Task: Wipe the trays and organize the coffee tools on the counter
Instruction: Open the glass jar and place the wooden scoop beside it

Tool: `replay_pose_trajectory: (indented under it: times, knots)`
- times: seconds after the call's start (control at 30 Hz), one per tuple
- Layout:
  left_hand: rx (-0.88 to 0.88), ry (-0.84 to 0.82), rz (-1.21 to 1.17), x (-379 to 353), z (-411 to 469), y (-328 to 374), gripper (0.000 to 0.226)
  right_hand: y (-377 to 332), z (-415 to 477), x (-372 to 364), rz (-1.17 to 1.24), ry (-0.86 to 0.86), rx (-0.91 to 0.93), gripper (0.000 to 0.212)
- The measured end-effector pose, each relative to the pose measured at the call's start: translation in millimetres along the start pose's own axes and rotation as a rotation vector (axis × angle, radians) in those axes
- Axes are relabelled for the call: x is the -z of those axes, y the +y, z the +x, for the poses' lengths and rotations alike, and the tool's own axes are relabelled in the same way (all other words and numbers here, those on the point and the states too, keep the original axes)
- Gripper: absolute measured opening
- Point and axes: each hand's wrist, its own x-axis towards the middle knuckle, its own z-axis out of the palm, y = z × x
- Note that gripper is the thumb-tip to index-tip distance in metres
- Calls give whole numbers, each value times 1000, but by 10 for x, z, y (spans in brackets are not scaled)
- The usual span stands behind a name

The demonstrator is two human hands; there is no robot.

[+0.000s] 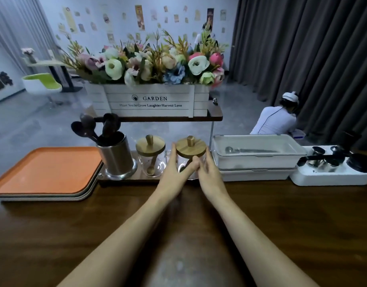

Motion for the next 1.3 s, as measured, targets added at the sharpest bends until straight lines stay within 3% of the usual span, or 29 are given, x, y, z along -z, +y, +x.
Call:
replay_pose_trajectory:
  times: [0.1,0.17,0.3,0.4,0.5,0.57,0.67,0.87,1.07,1.3]
  knots:
    - [-9,-27,-20,21,87,-15,117,48,110,-33,34,30,-4,110]
    - [5,-36,-44,29,139,-19,121,63,167,-31,42,35,-9,106]
    - [-44,-78,-35,22,209,-56,87,142,221,-2,-37,55,-10,83]
    - [-36,-71,-49,20,221,-32,81,213,251,-4,-43,41,7,86]
    - [-29,-63,-55,17,245,-42,88,245,280,-11,-23,38,11,92]
    - [-39,-62,-22,24,256,-68,81,251,278,-19,-9,36,19,87]
    - [-19,-61,25,37,219,-67,99,282,257,-23,-10,26,40,77]
    - [-41,-69,105,64,94,-72,85,389,172,-3,-73,29,27,75]
    - [59,-30,84,75,-235,-212,100,259,-194,162,-136,44,56,69]
    - [17,12,108,12,-745,-366,79,249,-781,475,-218,96,69,56]
